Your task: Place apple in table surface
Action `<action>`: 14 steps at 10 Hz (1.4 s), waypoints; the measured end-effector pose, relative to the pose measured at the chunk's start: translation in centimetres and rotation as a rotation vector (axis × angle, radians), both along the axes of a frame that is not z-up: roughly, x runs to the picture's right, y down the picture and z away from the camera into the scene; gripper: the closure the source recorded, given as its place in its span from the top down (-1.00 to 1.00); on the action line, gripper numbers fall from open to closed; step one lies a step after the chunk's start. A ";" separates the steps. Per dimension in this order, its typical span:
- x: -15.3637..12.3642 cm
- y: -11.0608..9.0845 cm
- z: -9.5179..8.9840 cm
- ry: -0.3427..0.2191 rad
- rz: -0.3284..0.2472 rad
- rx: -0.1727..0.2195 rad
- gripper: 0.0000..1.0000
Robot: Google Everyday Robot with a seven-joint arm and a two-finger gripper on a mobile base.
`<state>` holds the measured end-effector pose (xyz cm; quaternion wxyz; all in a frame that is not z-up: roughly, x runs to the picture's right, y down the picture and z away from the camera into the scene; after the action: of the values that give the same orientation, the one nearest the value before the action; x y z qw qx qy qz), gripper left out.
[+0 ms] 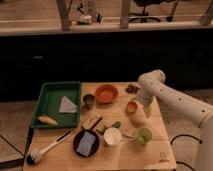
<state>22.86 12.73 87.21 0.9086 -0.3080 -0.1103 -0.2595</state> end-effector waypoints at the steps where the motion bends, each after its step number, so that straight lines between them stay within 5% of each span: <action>1: 0.1 0.1 0.0 -0.002 -0.003 -0.001 0.60; 14: 0.3 1.4 0.0 -0.041 -0.034 -0.010 0.60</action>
<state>23.18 14.10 87.17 0.9002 -0.3088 -0.1252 -0.2806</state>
